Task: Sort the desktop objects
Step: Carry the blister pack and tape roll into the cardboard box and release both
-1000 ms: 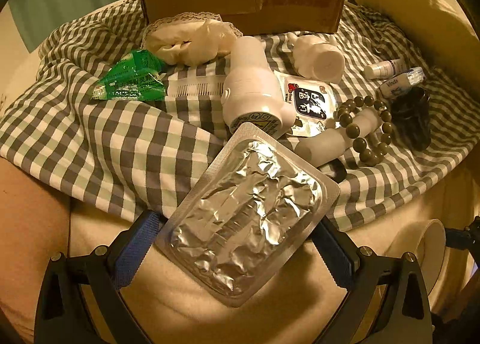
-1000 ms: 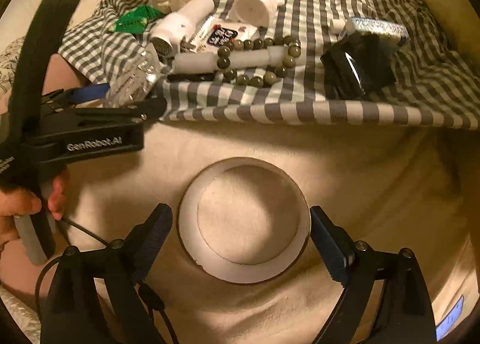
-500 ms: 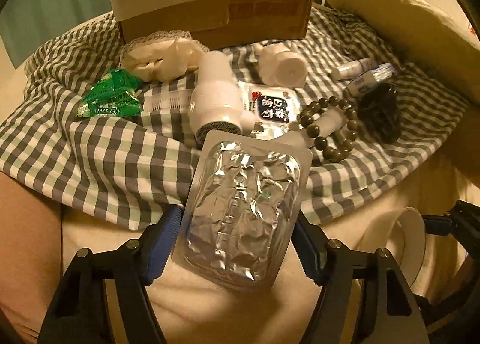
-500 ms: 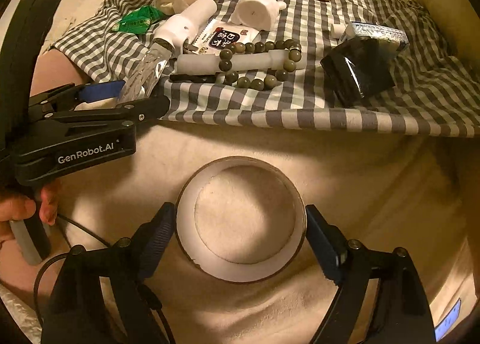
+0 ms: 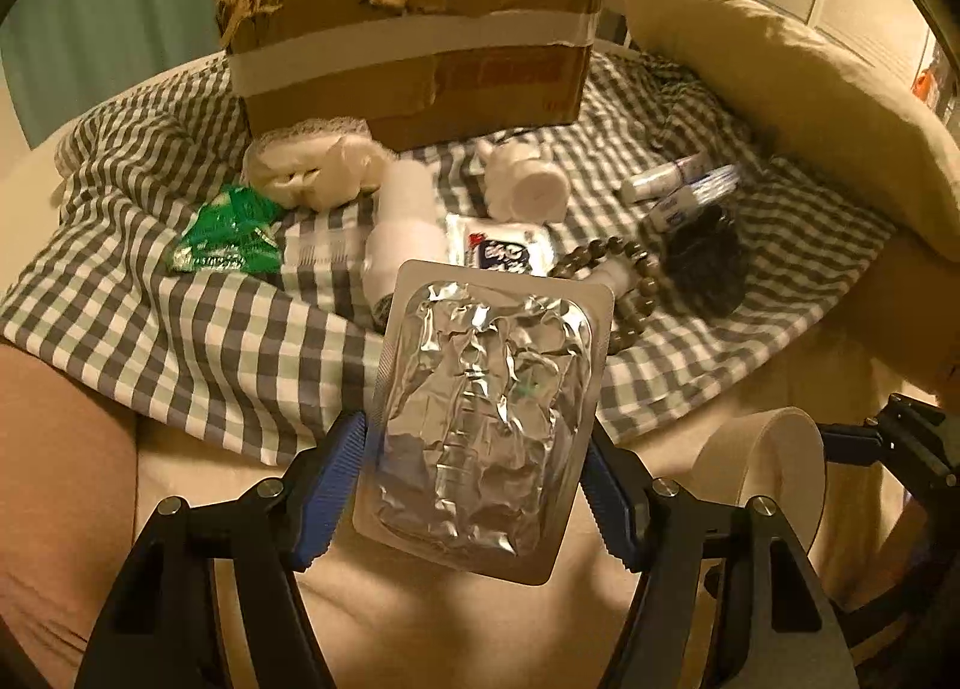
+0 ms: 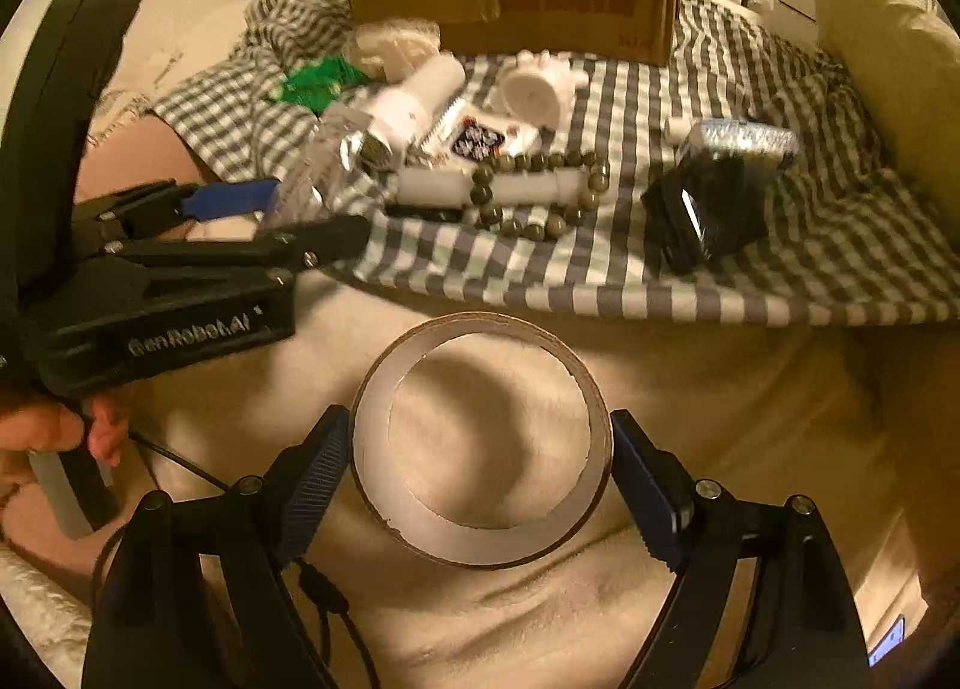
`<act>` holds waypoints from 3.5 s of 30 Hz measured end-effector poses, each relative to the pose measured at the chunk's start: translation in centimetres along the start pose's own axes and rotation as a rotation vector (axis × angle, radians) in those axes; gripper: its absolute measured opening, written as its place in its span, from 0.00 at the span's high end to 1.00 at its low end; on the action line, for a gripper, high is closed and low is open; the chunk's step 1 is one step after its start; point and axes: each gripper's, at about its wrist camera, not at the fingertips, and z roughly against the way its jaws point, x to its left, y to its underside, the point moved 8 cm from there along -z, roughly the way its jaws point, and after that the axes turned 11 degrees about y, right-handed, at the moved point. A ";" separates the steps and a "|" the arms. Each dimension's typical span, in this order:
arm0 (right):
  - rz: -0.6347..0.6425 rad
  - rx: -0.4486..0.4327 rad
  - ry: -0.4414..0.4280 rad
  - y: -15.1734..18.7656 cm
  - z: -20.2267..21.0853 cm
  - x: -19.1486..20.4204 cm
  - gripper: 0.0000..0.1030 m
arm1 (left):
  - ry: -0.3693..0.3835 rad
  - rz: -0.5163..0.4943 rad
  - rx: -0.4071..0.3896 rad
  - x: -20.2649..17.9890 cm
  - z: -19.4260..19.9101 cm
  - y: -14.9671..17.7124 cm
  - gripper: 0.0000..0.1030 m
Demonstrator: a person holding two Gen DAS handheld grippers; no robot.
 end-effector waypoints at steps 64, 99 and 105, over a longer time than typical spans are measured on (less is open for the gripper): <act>0.077 -0.416 0.136 -34.1 4.8 -6.3 0.18 | 0.006 0.131 -0.415 9.3 5.6 -27.1 0.31; -0.098 -0.425 0.036 -34.1 2.6 -8.8 0.10 | -0.023 0.207 -0.344 10.8 3.3 -24.1 0.09; -0.096 -0.442 0.051 -31.5 5.4 -8.2 0.10 | -0.035 0.253 -0.401 10.1 6.0 -21.6 0.06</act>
